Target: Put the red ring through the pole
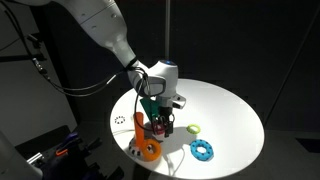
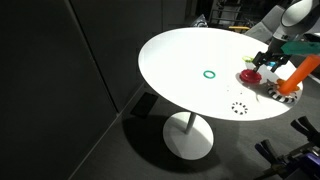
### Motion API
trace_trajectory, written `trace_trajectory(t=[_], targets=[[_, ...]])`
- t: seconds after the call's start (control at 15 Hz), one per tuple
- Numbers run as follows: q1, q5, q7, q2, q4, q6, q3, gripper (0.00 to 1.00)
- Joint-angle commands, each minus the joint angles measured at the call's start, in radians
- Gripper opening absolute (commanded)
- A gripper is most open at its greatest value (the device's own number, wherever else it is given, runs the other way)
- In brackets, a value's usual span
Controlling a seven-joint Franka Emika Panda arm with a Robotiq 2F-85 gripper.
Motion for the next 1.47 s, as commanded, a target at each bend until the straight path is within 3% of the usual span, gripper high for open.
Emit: trace_trajectory(t=[0.0,0.8,1.0,1.13,1.2,1.27,1.4], targets=[[-0.012,0.004,-0.024,0.021,0.034,-0.023,0.007,1.00],[-0.001,-0.009,-0.011,0.035,0.045,-0.021,-0.001,1.00],[0.001,-0.010,-0.008,0.037,0.047,-0.020,-0.002,0.76],[0.003,-0.012,-0.006,0.038,0.047,-0.019,-0.003,0.77],[0.005,-0.013,-0.005,0.038,0.047,-0.019,-0.004,0.68],[0.006,-0.014,-0.004,0.038,0.047,-0.019,-0.004,0.70],[0.011,-0.017,-0.001,0.038,0.046,-0.018,-0.006,0.52]])
